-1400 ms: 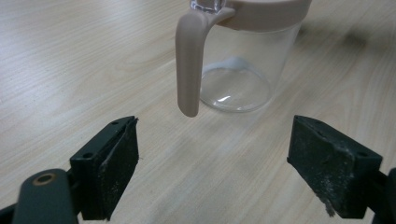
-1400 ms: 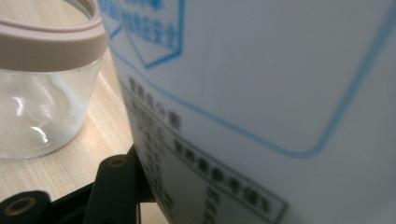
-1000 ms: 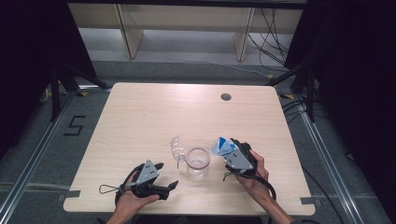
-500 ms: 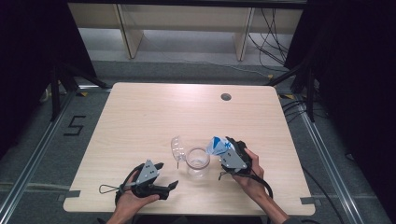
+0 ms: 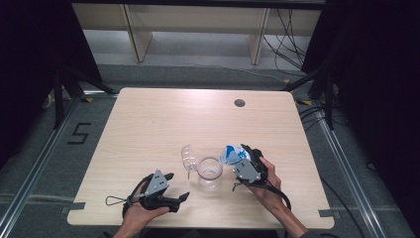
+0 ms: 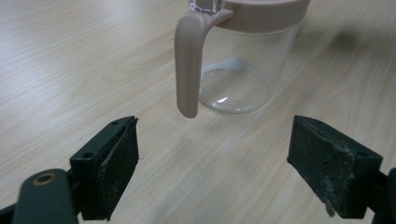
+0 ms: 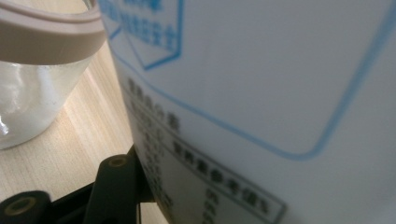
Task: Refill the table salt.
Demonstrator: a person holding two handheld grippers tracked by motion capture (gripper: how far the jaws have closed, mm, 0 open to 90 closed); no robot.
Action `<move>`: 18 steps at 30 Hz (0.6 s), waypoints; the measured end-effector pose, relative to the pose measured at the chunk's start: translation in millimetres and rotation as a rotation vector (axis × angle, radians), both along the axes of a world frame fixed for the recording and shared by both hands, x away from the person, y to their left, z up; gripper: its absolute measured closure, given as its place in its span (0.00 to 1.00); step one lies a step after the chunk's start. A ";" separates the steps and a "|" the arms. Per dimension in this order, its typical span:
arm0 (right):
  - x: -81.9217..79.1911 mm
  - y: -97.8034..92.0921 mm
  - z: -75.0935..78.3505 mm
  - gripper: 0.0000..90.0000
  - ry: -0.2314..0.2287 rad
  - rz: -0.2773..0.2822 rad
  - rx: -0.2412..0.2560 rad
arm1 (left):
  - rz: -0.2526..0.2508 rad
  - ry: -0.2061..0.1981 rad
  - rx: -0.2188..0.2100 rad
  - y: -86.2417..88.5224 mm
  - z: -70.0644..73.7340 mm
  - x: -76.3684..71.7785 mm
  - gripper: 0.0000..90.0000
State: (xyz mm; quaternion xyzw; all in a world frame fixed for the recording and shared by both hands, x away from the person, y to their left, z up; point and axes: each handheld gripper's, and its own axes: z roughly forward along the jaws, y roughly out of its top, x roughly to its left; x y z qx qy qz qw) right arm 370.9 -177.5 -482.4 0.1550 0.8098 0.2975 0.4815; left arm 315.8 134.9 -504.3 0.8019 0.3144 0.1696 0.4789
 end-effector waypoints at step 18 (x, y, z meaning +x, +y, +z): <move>-1.4 4.6 -1.6 0.52 -0.038 0.024 -0.059 | -0.006 0.000 -0.003 -0.9 0.1 1.1 0.18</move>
